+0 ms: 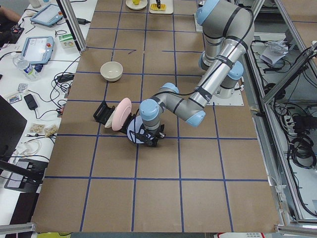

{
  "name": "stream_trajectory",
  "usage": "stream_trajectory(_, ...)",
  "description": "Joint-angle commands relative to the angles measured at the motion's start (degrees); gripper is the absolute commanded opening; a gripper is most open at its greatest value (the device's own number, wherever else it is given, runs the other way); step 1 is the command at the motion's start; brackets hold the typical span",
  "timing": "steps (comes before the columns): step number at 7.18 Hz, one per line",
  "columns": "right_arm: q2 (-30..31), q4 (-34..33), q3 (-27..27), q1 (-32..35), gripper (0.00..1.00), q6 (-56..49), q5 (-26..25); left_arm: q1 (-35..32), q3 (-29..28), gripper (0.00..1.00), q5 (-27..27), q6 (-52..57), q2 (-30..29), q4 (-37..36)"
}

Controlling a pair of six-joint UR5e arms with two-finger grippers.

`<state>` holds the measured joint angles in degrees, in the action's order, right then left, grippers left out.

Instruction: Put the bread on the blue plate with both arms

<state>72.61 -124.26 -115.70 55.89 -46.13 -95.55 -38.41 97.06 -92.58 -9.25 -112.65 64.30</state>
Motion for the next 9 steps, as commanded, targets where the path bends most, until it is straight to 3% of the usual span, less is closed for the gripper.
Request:
stream_trajectory(1, 0.9, 0.1, 0.2, 0.2, 0.00, 0.7, 0.0, 0.1, 0.0, 0.00, -0.2, 0.0, 1.2, 3.0)
stream_trajectory(4, 1.7, 10.5, 7.7, 3.3, 0.00, 3.0, -0.2, 0.3, -1.0, 0.00, -0.7, -0.1, 4.4, 13.2)
stream_trajectory(5, 1.8, 14.4, 10.2, 4.2, 0.00, 5.6, -0.4, 0.3, -1.4, 0.00, -3.3, -0.1, 6.5, 17.5)
stream_trajectory(7, 1.9, 21.8, 16.0, 7.5, 0.00, 7.7, -0.7, 0.2, -3.9, 0.00, -3.8, 0.0, 13.6, 32.2)
stream_trajectory(8, 2.2, 22.9, 17.7, 9.7, 0.00, 8.6, -0.9, -0.5, -4.3, 0.00, -3.0, 0.5, 17.1, 43.8)
stream_trajectory(9, 3.7, 23.8, 17.9, 11.6, 0.00, 10.9, -0.7, -2.0, -4.2, 0.00, -1.3, 3.5, 19.3, 50.0)
